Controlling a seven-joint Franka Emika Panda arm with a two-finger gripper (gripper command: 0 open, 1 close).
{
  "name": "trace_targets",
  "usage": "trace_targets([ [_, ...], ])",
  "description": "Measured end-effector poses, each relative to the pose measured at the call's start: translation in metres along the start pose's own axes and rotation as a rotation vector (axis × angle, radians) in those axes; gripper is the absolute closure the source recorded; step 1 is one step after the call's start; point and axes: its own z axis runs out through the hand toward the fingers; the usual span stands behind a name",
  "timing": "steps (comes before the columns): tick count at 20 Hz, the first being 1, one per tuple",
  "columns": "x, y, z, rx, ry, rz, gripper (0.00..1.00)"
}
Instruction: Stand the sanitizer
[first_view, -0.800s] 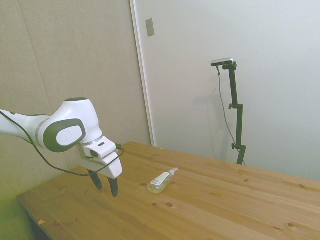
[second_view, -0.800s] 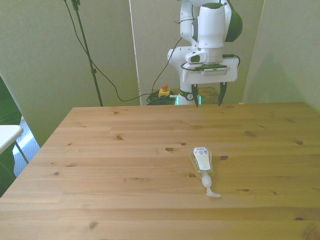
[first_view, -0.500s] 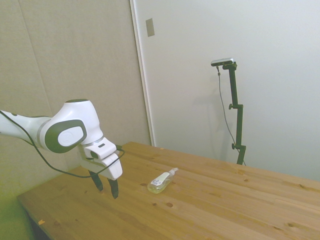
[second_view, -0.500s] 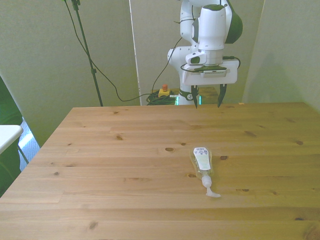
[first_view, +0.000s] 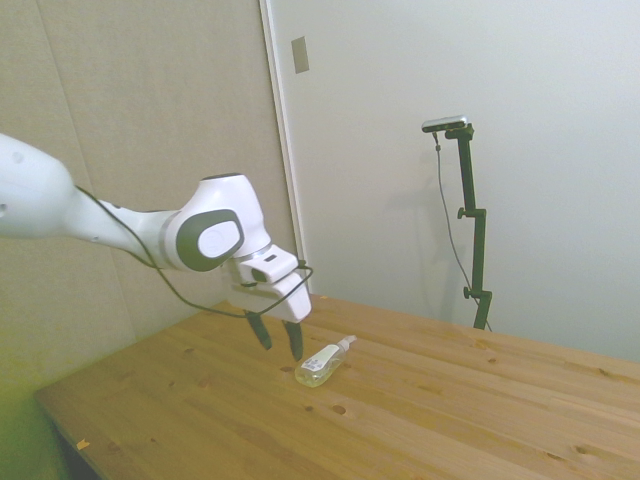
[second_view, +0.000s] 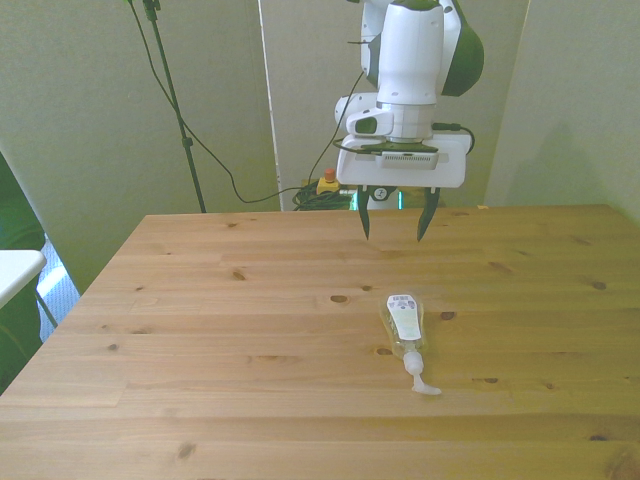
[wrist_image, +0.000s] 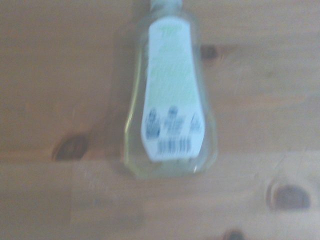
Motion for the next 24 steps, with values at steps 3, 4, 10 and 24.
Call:
trace_targets([
  [3,0.029,-0.027,0.008,0.006,0.009,0.007,0.0],
  [4,0.037,-0.037,0.011,0.007,0.011,0.006,0.0],
  [10,0.062,-0.097,0.032,-0.025,0.002,-0.015,0.0],
  [24,0.087,-0.167,0.114,-0.112,-0.017,-0.035,0.0],
])
